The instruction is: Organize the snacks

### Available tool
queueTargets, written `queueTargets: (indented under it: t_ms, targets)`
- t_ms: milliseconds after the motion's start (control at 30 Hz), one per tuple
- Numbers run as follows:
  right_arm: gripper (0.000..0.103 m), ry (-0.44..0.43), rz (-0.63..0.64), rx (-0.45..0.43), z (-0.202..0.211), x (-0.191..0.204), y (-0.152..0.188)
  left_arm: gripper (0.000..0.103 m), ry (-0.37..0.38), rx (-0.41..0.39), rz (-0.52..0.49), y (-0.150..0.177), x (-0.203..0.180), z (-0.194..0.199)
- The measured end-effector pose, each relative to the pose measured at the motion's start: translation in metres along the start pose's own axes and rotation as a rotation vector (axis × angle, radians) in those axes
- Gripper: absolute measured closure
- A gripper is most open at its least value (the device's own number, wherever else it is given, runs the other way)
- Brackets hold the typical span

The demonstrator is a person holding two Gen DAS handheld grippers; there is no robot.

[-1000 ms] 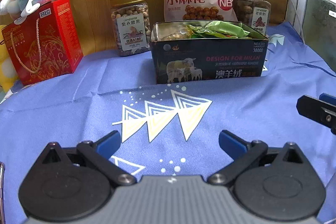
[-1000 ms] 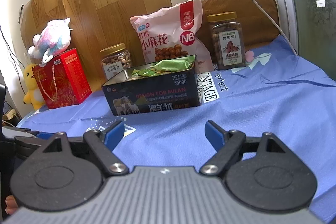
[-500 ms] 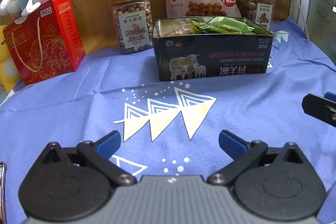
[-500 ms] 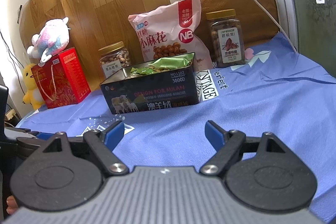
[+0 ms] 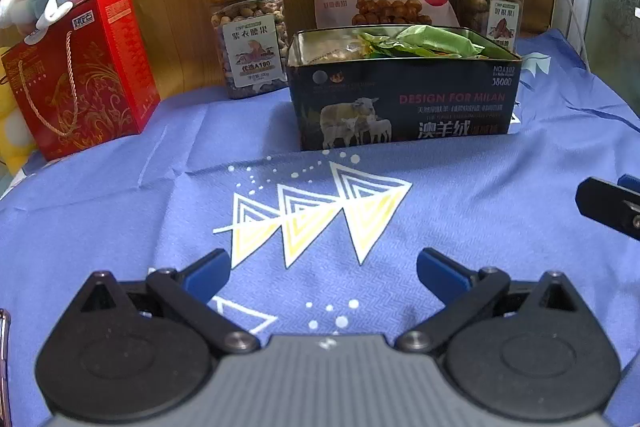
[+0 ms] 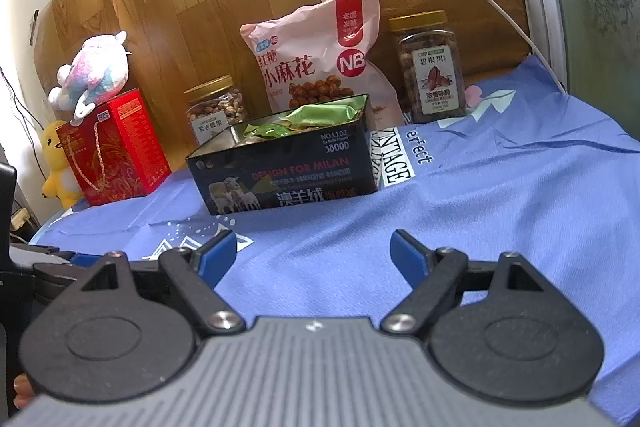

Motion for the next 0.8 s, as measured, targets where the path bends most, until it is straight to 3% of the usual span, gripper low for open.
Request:
queueTargets:
  t_ms: [800]
  targets:
    - [0.017,0.0,0.002,-0.009,0.0022,-0.0003,-0.0015,0.0,0.008,-0.05,-0.039,-0.0059,-0.0067,0.009]
Point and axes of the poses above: each gripper's, at about its wrist camera, not at the fingertips, and z roughly against the way its jaws point, x to its left, y to its underside, the point moved 8 cm from there along -z, roughly the way its jaws point, and after that the axes turned 5 degrees about -z, right-handed, at the moved point
